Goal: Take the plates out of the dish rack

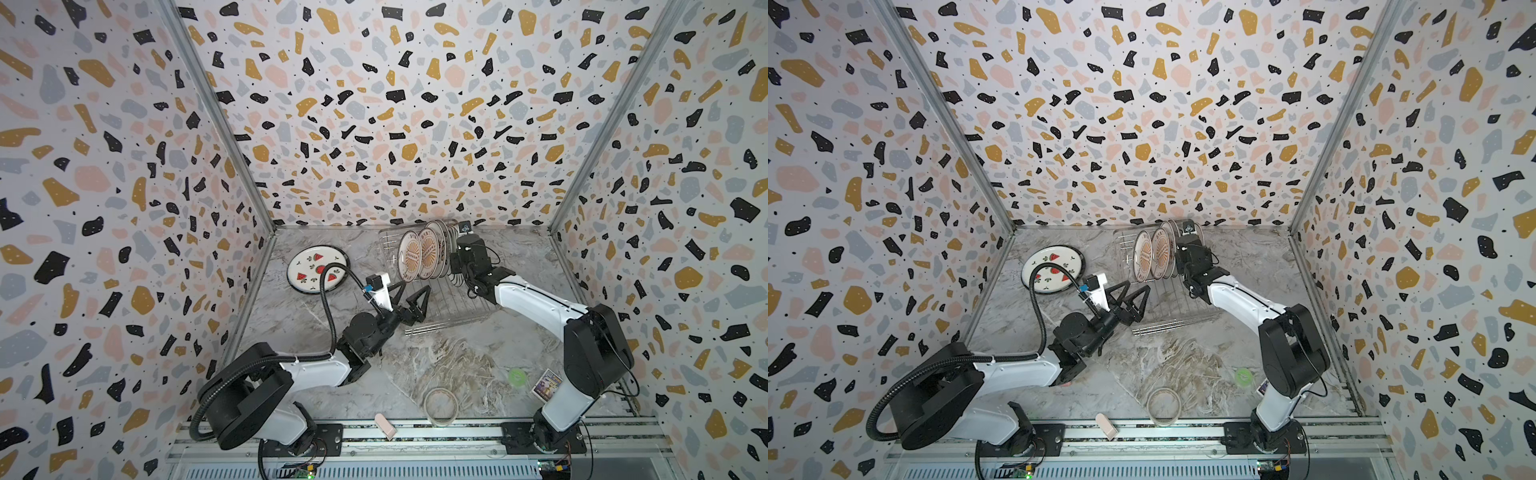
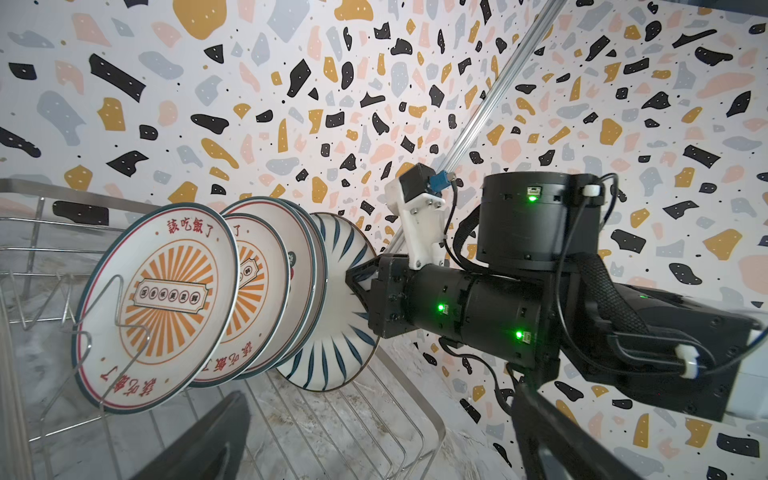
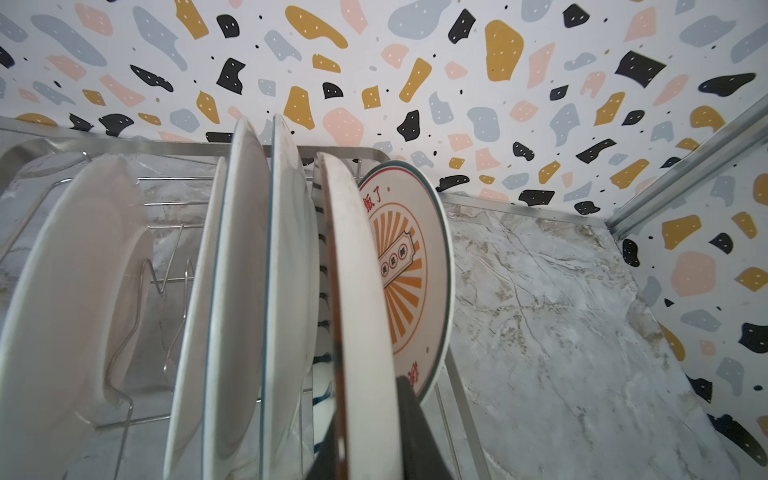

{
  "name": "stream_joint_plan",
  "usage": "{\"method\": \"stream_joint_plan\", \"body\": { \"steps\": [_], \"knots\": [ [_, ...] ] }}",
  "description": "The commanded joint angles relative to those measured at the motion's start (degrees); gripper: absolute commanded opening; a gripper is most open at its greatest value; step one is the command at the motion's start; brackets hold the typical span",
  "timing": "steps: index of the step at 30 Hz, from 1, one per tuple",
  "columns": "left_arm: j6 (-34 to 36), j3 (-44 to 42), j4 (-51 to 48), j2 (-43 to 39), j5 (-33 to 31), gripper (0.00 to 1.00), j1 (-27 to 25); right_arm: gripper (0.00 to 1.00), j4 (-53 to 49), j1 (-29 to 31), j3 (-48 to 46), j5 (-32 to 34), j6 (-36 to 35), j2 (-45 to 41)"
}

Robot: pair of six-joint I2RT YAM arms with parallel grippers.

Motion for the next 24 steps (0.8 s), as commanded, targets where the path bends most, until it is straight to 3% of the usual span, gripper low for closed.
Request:
{"method": "stream_joint_plan", "body": {
  "steps": [1, 12, 24],
  "knots": [
    [0.2, -0.5, 3.0, -1.1, -0.9, 1.0, -0.3, 0.13, 5.5, 0.3, -0.7, 1.6, 0.9, -7.5],
    [0.1, -0.3, 2.6, -1.7, -0.1, 1.0, -0.3, 0.12, 7.5, 1.7, -7.4, 2.3, 1.9, -16.5],
    [-0.7, -0.8, 3.7, -2.3, 1.8, 1.0, -0.3, 0.12, 9.3, 11.7, -12.5, 18.8, -1.6, -25.7]
  ]
}}
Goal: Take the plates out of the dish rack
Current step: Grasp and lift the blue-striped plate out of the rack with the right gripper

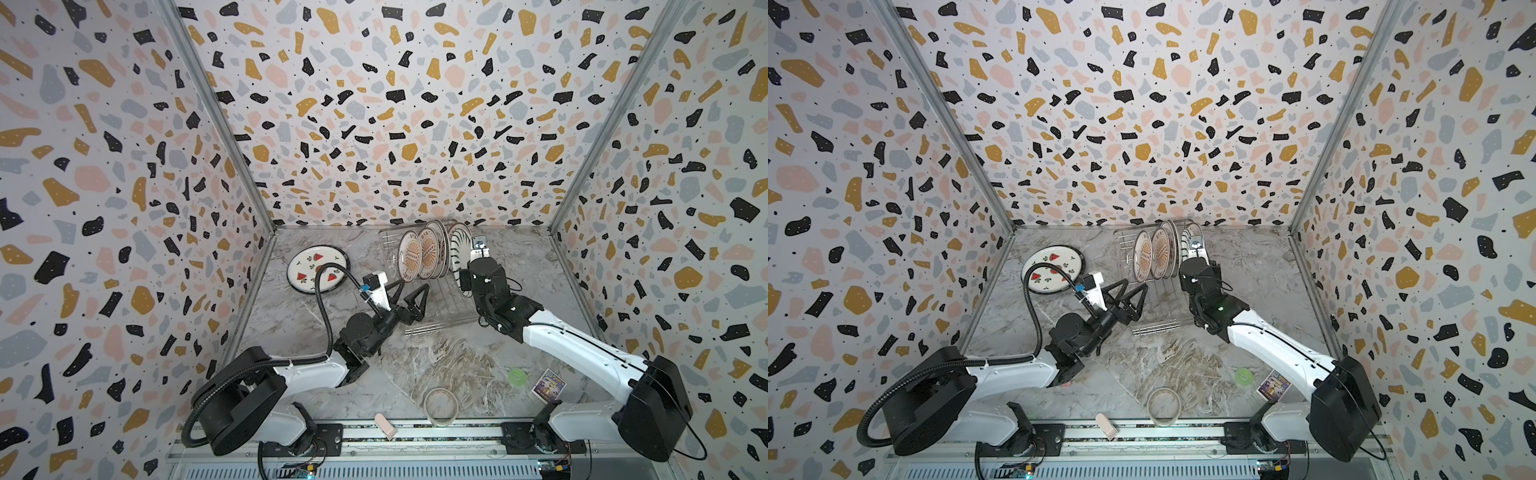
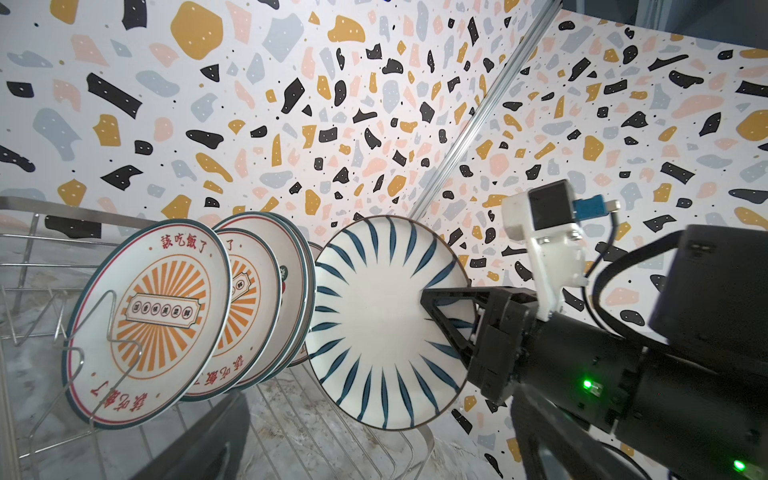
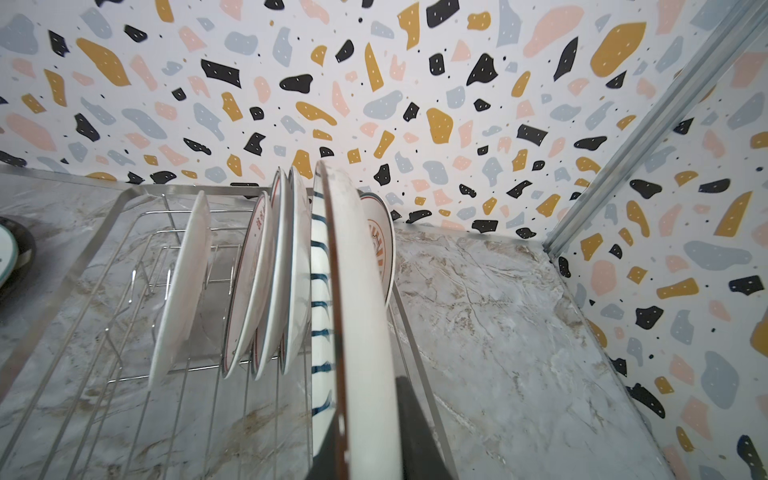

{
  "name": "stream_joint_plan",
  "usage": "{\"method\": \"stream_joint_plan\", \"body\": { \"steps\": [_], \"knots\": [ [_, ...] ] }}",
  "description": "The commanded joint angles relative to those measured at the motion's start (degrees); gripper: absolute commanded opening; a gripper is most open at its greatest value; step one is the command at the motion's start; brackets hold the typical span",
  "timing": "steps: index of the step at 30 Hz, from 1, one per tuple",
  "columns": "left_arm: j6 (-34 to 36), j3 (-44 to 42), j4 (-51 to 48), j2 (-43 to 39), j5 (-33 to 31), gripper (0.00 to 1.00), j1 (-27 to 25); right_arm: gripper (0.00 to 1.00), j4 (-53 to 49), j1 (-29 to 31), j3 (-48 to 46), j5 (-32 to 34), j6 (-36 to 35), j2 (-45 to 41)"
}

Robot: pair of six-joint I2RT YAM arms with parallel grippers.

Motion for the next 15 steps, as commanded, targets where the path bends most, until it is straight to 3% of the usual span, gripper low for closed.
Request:
{"method": "stream_joint_plan", "body": {
  "steps": [1, 7, 15],
  "knots": [
    [-0.2, -1.0, 3.7, -0.6, 1.1, 1.0, -0.3, 0.12, 8.4, 2.7, 0.6, 7.8, -1.5, -4.9],
    [1.4, -2.9, 1.1, -4.3, -3.1, 1.0, -0.3, 0.12, 10.6, 7.3, -2.0, 14.2, -3.8, -8.6],
    [1.5, -3.2, 0.5, -4.8, -2.7, 1.0, -0.3, 0.12, 11.5, 9.0, -5.5, 14.2, -3.2, -12.9]
  ]
}}
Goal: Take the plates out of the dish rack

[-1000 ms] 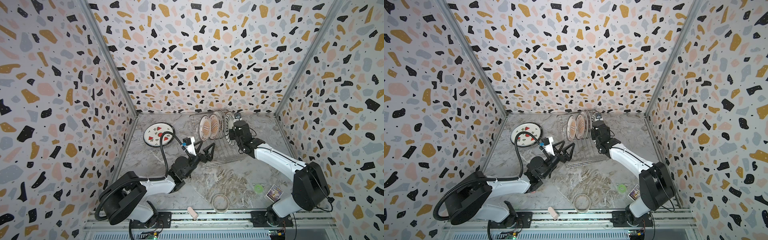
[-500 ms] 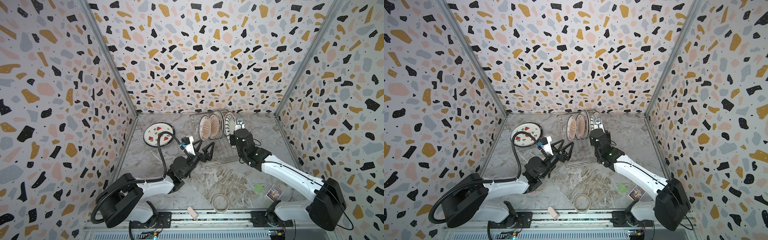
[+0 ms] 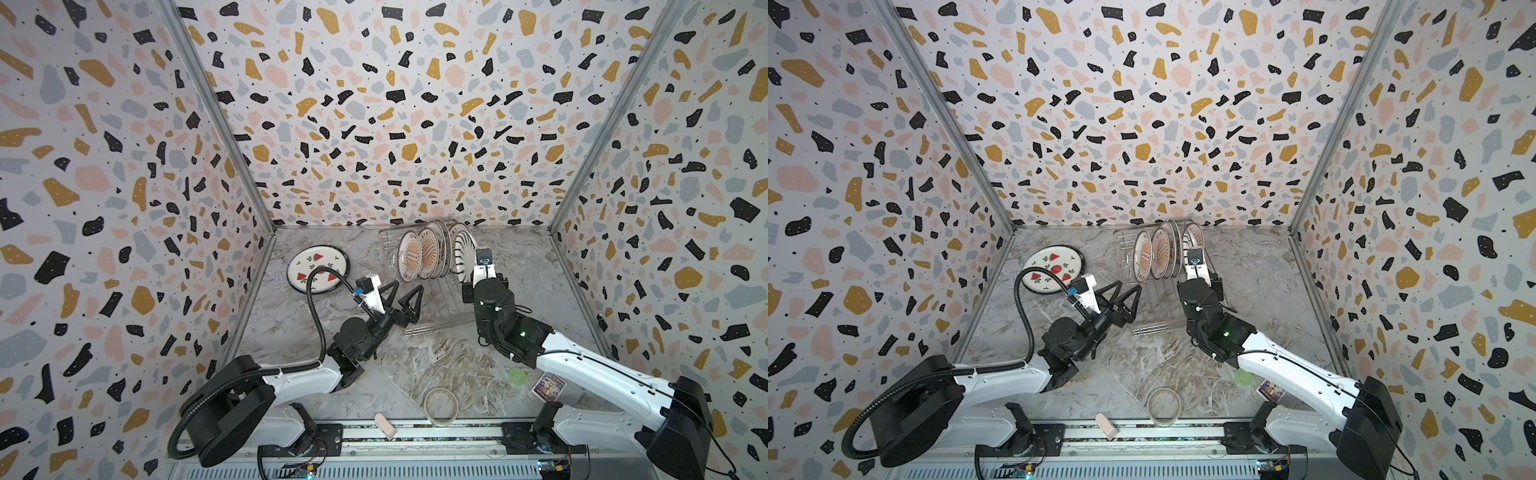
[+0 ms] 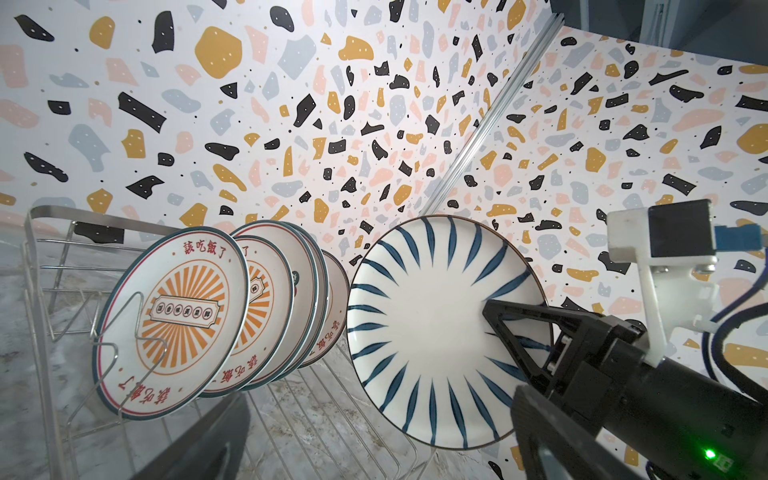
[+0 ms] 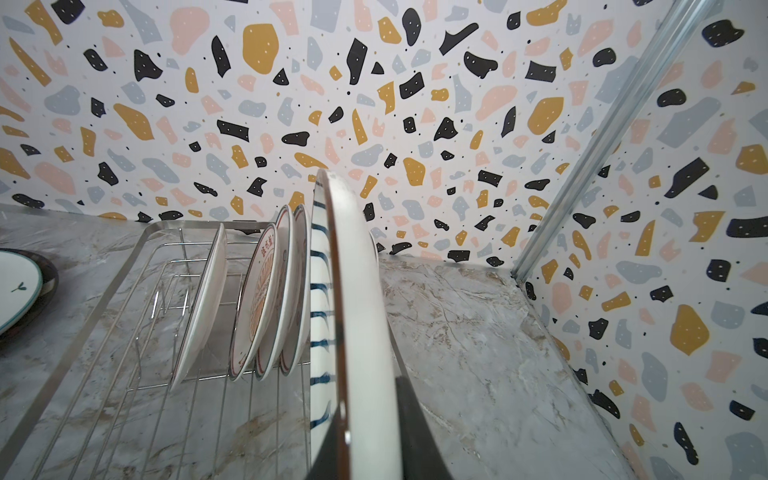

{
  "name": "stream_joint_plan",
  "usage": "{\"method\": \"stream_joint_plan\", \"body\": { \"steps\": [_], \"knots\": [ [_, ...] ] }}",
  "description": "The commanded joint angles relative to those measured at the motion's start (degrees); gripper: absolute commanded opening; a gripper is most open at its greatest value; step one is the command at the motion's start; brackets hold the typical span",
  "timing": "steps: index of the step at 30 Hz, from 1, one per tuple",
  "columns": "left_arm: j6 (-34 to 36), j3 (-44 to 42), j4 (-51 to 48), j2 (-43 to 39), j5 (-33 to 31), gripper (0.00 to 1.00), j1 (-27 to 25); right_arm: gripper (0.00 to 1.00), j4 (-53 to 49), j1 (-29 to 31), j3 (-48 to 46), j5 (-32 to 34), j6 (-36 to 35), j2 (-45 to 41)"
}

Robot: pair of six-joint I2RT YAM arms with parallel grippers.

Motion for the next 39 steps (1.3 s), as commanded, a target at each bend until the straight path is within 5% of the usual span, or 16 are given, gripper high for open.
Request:
{"method": "stream_joint_plan", "body": {
  "steps": [1, 12, 20, 32, 39],
  "knots": [
    [1.4, -0.7, 1.5, -0.7, -0.5, 1.0, -0.3, 0.11, 7.0, 0.6, 0.2, 1.7, 0.3, -4.6],
    [7.1, -3.5, -4.3, -6.7, -6.1, 1.0, -0.3, 0.11, 7.9, -3.1, -6.2, -19.3, 5.9, -14.1],
    [7.6, -6.8, -4.6, -11.2, 9.4, 1.0, 7.2, 0.1, 13.6, -14.5, -12.3, -47.8, 13.3, -17.5],
    [8.8, -4.9, -10.1, -9.9, 9.4, 1.0, 8.6, 0.08, 17.9, -26.6, -12.7, -64.1, 22.5, -10.5],
    [2.7, -6.0, -0.8, -4.8, 23.6, 1.0, 14.6, 0.08, 28.8, -33.4, -16.8, -79.4, 31.1, -7.5]
  ]
}}
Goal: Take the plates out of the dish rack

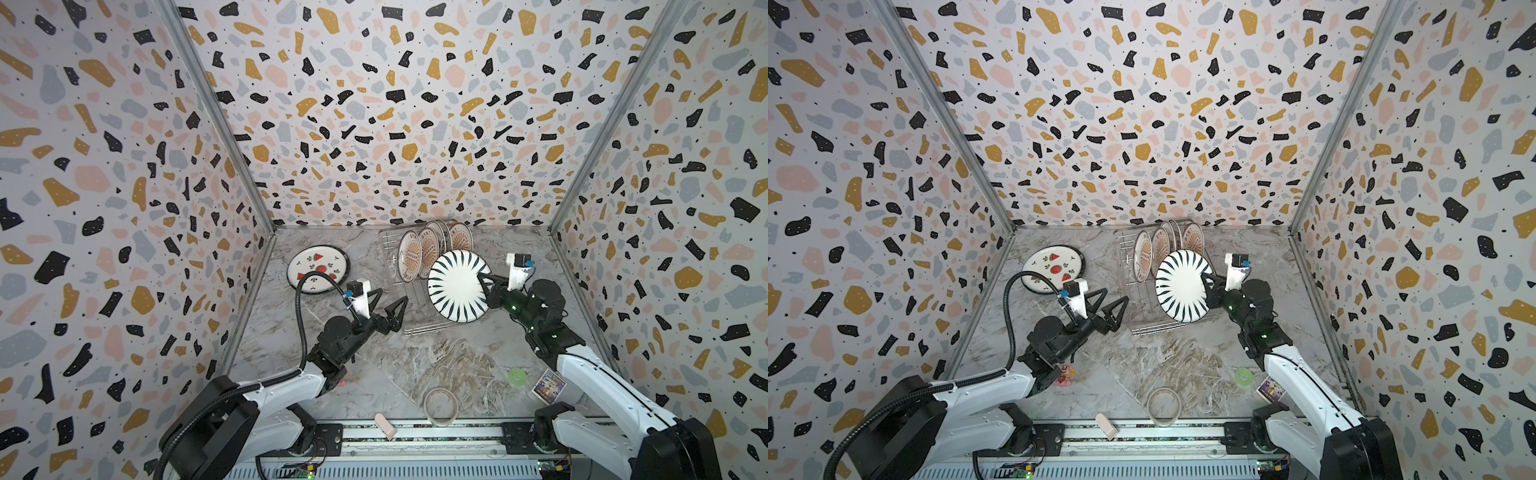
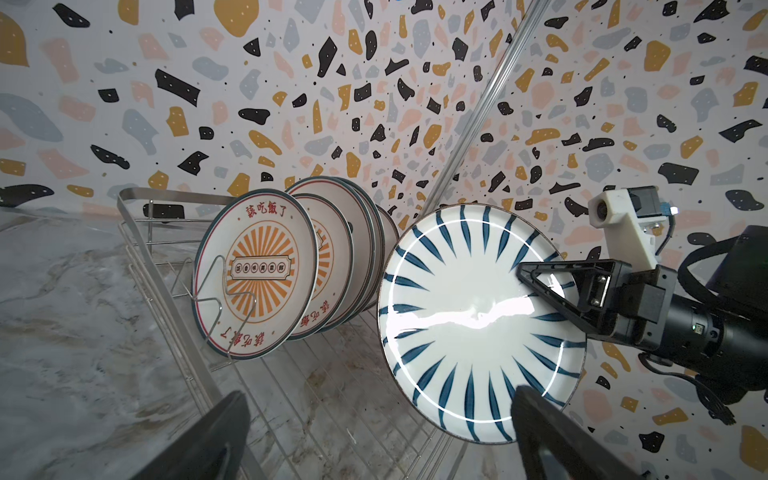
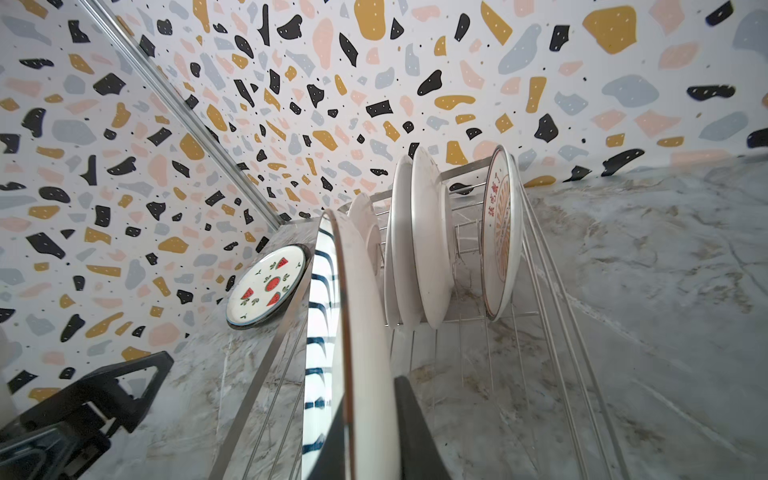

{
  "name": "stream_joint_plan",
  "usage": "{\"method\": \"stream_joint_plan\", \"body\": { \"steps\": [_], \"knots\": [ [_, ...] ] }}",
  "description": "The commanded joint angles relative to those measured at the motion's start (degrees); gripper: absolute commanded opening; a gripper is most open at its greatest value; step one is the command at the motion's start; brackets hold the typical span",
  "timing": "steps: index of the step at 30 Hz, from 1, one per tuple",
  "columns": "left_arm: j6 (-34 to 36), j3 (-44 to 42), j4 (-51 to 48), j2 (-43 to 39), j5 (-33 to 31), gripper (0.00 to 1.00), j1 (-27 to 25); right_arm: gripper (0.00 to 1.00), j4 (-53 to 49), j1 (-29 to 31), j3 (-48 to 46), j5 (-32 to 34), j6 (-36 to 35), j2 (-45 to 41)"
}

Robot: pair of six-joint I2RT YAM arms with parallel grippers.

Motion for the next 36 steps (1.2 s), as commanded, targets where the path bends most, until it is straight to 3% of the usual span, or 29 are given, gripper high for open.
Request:
{"method": "stream_joint_plan", "body": {
  "steps": [1, 6, 9, 16, 22, 24, 28, 34, 36],
  "knots": [
    [-4.6, 0.2, 9.8, 2.7, 10.2, 1.0, 3.6, 0.08, 15.1, -1.6, 0.0, -11.4, 7.1, -0.5],
    [-10.7, 0.1, 18.7, 8.2, 17.3, 0.99, 5.6, 0.08, 22.6, -3.1, -1.9, -19.9, 11.7, 2.5],
    [-12.5, 1.2, 20.3, 11.0, 18.3, 0.98, 5.6, 0.08, 26.7, -3.1, -2.4, -23.7, 14.1, 4.4],
    [-13.4, 3.4, 18.7, 13.9, 18.5, 0.96, 5.5, 0.08, 30.6, -2.4, -3.1, -26.7, 15.3, 6.0],
    [-19.7, 4.3, 27.2, 18.6, 22.3, 0.87, 4.5, 0.08, 32.5, 0.3, -2.8, -28.0, 14.7, 7.9],
    [-20.6, 5.5, 27.7, 20.1, 23.2, 0.77, 3.2, 0.08, 32.7, 0.9, -2.5, -28.1, 14.6, 8.4],
    [-25.5, 5.7, 33.3, 21.7, 25.4, 0.47, 2.5, 0.08, 30.9, 1.0, -2.1, -25.8, 13.7, 9.0],
    [-23.2, 5.9, 26.7, 20.1, 22.8, 0.25, 2.3, 0.08, 30.6, 1.0, -1.6, -26.2, 13.7, 10.4],
    [-23.7, 5.6, 27.1, 19.9, 22.9, 0.23, 2.3, 0.08, 30.4, 1.0, -1.6, -26.0, 13.5, 10.3]
  ]
}}
